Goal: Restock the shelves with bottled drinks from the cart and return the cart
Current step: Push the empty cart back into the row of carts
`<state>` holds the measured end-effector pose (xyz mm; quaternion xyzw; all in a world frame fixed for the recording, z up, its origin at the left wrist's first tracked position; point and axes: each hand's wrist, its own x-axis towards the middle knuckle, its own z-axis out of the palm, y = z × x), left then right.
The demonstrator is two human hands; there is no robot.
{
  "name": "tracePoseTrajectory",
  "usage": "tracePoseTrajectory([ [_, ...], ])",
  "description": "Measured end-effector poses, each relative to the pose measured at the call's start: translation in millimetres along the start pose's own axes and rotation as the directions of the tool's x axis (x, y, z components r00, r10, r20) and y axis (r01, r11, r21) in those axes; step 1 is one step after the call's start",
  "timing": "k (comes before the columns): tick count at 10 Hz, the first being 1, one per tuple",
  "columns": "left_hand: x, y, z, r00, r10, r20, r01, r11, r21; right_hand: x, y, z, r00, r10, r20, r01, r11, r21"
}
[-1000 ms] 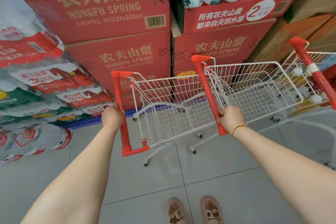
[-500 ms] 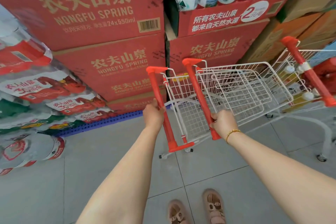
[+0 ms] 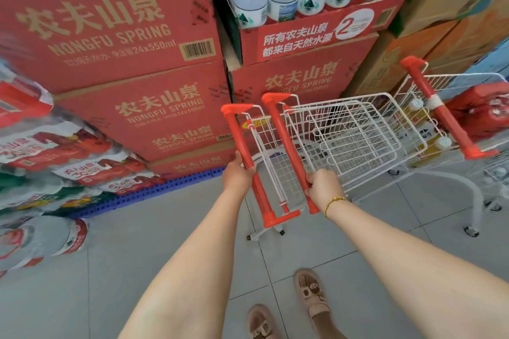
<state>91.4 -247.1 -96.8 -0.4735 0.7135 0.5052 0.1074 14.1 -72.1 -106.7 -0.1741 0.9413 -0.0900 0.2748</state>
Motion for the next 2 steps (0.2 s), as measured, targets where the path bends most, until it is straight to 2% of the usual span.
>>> tracePoseTrajectory([
  [1,-29,9,1,0.971,-0.138,0.197,0.16,0.982,-0.101,-6,4,-9,0.995,0.009,0.101,-0.005,0.999,-0.04],
  [2,-56,21,-13,0.983,-0.083,0.167,0.096,0.993,-0.072,-22,-2,-35,0.976,-0.038,0.214,0.059,0.994,-0.091],
])
